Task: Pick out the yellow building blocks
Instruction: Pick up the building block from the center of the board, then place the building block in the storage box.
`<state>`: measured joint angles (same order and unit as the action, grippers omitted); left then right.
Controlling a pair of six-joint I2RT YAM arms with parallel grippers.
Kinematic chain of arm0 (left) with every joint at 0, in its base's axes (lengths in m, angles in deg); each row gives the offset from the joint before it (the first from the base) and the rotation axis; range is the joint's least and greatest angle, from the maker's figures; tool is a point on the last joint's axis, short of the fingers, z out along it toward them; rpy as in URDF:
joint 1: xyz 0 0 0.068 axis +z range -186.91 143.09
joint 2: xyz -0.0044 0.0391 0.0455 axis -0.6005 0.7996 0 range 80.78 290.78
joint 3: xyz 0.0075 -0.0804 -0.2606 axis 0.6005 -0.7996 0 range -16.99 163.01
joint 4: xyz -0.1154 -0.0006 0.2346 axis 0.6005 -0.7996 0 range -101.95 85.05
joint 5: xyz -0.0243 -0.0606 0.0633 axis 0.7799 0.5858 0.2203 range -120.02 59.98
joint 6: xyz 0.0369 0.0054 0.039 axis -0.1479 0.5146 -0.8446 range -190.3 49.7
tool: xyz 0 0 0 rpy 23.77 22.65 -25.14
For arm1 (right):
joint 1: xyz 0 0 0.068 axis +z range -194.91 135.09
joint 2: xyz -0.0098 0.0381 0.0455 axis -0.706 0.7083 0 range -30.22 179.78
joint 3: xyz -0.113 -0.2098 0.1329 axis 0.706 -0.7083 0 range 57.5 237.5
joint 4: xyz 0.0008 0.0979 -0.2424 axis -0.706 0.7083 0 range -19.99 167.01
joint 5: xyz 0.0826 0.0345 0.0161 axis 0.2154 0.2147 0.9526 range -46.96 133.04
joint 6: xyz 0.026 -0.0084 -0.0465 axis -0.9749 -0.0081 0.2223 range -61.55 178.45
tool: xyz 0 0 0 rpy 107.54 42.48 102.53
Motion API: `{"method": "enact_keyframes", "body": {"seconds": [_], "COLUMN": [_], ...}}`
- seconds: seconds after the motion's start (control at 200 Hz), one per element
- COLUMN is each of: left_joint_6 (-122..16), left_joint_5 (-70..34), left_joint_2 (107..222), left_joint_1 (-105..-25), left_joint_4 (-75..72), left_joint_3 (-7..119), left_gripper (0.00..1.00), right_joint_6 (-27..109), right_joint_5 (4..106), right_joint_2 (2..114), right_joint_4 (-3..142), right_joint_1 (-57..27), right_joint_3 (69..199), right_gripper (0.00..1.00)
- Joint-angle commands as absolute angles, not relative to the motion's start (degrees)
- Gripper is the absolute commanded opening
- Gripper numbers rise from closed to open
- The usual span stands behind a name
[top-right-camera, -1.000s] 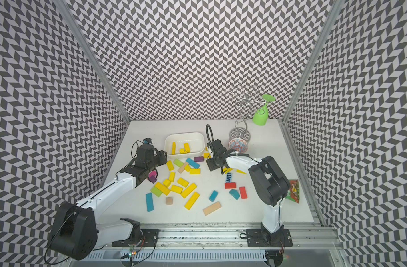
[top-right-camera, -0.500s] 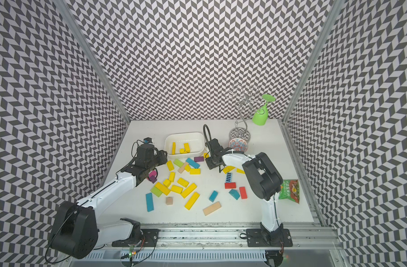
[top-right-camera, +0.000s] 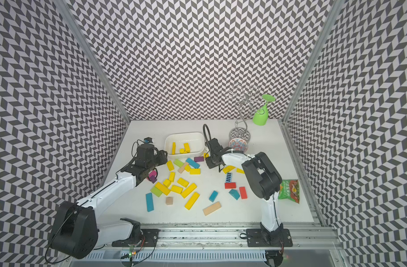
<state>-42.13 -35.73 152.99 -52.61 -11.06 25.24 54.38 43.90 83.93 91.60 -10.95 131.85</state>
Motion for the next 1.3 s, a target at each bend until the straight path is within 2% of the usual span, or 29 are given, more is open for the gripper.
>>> {"method": "enact_keyframes", "body": {"seconds": [0.0, 0.155, 0.315, 0.806, 1.132, 1.297], "left_joint_6": [-42.12, -41.56, -41.07, -40.76, -40.55, -40.35], "left_joint_5": [-35.47, -35.49, -35.47, -35.98, -35.92, -36.26], "left_joint_2": [151.82, 151.81, 152.23, 154.12, 156.58, 157.42], "left_joint_1": [-52.2, -52.13, -52.07, -51.41, -51.32, -51.31], "left_joint_4": [-11.17, -10.41, -9.91, -10.41, -11.94, -12.77], "left_joint_3": [25.82, 24.91, 24.24, 24.24, 25.3, 25.87], "left_gripper": [0.47, 0.47, 0.47, 0.47, 0.47, 0.47], "right_joint_6": [53.89, 52.41, 51.84, 54.48, 54.13, 54.3], "right_joint_5": [43.15, 43.43, 45.47, 43.46, 44.26, 44.53], "right_joint_2": [79.49, 76.07, 77.36, 98.82, 105.31, 107.93], "right_joint_4": [92.35, 92.51, 92.93, 98.33, 91.19, 90.3], "right_joint_1": [-10.63, -10.54, -10.12, -8.16, -7.39, -6.91], "right_joint_3": [132.26, 133.97, 140.44, 167.34, 169.36, 170.96], "right_gripper": [0.21, 0.2, 0.2, 0.2, 0.2, 0.26]}}
